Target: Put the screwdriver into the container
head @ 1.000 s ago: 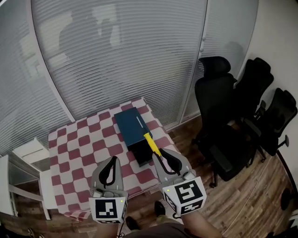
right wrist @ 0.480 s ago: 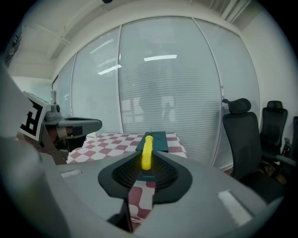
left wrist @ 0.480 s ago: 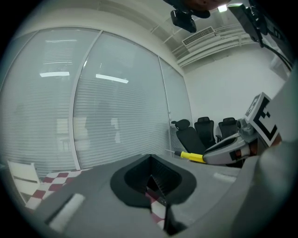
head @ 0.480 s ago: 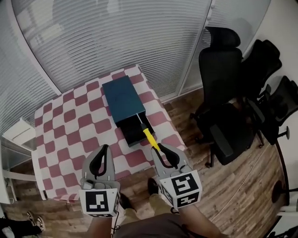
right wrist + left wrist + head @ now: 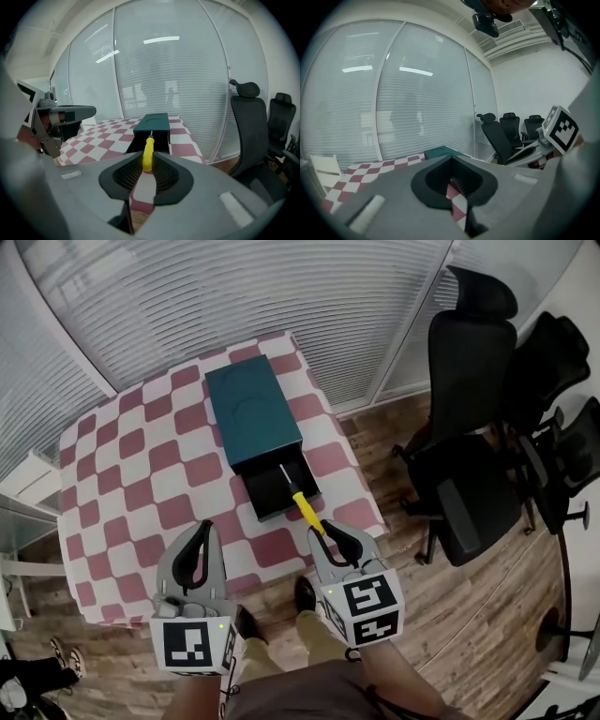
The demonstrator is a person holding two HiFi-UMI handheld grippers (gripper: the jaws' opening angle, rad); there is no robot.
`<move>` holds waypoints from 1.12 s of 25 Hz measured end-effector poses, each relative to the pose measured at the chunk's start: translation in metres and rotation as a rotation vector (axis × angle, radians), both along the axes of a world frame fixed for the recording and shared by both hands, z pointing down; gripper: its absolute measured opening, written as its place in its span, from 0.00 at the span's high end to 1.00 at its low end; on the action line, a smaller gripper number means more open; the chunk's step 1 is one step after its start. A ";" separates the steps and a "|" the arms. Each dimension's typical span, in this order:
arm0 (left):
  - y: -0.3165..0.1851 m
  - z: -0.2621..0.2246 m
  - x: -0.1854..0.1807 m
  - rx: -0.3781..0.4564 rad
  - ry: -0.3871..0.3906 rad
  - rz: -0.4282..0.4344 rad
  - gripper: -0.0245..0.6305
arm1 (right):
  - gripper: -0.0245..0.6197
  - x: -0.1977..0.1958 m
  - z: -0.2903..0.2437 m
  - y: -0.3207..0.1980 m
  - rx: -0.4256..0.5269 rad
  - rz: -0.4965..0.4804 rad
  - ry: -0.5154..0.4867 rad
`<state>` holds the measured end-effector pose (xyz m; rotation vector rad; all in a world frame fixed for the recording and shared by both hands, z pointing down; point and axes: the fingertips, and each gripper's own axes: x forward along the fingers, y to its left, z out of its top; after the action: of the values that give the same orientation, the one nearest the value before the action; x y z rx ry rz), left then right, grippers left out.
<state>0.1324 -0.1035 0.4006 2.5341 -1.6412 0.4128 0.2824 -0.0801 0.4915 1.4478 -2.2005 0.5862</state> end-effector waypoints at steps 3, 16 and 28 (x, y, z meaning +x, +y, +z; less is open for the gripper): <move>-0.011 0.005 -0.005 -0.010 -0.005 -0.019 0.96 | 0.83 -0.001 0.010 -0.011 -0.026 -0.016 0.004; -0.050 0.023 -0.018 -0.052 -0.025 -0.084 0.96 | 0.82 -0.008 0.040 -0.056 -0.098 -0.082 0.004; -0.054 0.023 -0.030 -0.063 -0.041 -0.138 0.96 | 0.81 -0.009 0.046 -0.080 -0.080 -0.108 0.033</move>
<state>0.1026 -0.1570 0.4235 2.3650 -1.7754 0.4979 0.2734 -0.1599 0.5378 1.2810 -2.1877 0.6022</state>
